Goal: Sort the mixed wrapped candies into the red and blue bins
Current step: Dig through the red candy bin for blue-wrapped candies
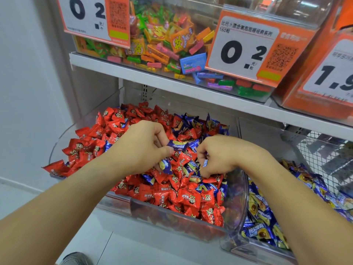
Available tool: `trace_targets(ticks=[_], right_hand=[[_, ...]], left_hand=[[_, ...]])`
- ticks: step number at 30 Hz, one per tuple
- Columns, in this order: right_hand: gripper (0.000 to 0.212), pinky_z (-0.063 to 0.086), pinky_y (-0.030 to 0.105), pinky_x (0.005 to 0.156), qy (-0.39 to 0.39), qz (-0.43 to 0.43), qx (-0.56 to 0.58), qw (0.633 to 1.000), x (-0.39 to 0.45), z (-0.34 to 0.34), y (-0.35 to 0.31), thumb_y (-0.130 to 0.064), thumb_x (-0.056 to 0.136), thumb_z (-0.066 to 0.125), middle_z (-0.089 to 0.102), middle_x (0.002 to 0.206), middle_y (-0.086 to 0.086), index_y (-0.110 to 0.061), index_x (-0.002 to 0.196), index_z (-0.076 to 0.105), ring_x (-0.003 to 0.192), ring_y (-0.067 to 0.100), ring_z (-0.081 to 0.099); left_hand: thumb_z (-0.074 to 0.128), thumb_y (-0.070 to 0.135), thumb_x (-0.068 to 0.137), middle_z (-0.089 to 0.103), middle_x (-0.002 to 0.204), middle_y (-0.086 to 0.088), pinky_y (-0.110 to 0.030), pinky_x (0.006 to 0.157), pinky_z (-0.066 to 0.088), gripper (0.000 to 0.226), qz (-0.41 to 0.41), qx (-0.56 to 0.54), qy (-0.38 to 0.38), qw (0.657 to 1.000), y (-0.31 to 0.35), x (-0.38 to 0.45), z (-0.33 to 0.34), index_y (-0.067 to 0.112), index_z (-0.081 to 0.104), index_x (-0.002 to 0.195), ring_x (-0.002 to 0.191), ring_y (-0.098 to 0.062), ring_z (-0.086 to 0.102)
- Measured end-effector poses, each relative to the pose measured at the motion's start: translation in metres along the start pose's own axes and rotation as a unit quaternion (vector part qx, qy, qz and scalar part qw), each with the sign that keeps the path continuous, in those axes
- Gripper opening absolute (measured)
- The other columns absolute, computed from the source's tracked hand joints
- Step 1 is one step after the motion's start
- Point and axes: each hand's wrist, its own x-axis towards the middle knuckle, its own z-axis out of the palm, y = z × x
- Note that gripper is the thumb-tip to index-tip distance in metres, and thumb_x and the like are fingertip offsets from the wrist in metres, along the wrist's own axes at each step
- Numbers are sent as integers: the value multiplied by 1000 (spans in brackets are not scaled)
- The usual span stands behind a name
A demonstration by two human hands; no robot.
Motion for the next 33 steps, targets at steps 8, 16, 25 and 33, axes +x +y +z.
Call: trace_targets(ticks=[8,16,25,33], right_hand=[[33,53,30,71,10,-13,-52,999,-2,3,0,-47,81,71,73,97,-9,-30,108,75,96,16,64],[22,46,26,70,83,-80,84,990,-8,1,14,-50,87,70,60,98,-13,-31,96,64,84,13,58],[33,51,40,77,219,-138,374,891,-65,11,18,-56,86,60,65,95,-6,-27,101,60,77,18,60],[37,46,17,72,408,-26,474,779,-115,44,66,-62,76,70,65,94,-11,-35,98,60,82,4,60]], left_hand=[[77,24,85,69,67,1,-32,60,59,19,5,3,-5,1000,3,-2,3,15,61,78,51,-10,67],[75,19,86,70,67,-4,-39,62,60,19,1,-18,5,1000,3,-4,2,13,60,78,52,-14,69],[76,16,85,69,64,-7,-24,50,52,20,31,-109,-19,993,39,-12,22,9,59,78,51,-19,68],[77,25,83,69,72,1,-22,57,53,16,127,-168,-1,978,114,-2,78,17,64,84,55,-7,61]])
